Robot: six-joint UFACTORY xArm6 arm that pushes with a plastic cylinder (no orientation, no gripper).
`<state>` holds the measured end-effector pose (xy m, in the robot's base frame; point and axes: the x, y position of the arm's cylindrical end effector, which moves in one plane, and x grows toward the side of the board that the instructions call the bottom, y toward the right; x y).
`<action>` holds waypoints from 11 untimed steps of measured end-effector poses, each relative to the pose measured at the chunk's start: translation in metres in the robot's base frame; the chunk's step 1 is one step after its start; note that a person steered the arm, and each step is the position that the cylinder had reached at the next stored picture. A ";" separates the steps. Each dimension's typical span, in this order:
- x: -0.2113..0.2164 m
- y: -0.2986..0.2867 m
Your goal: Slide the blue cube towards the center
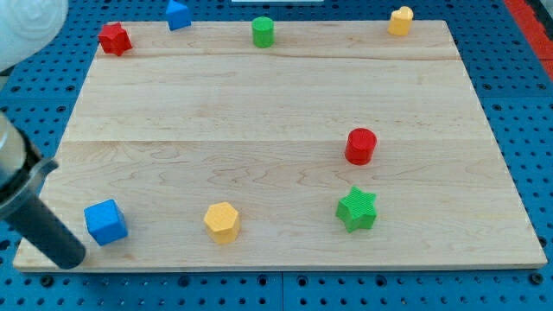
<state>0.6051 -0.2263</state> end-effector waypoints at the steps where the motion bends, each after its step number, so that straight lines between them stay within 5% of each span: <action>1: -0.031 0.000; 2: -0.051 0.000; 6: -0.002 0.028; 11: -0.111 0.007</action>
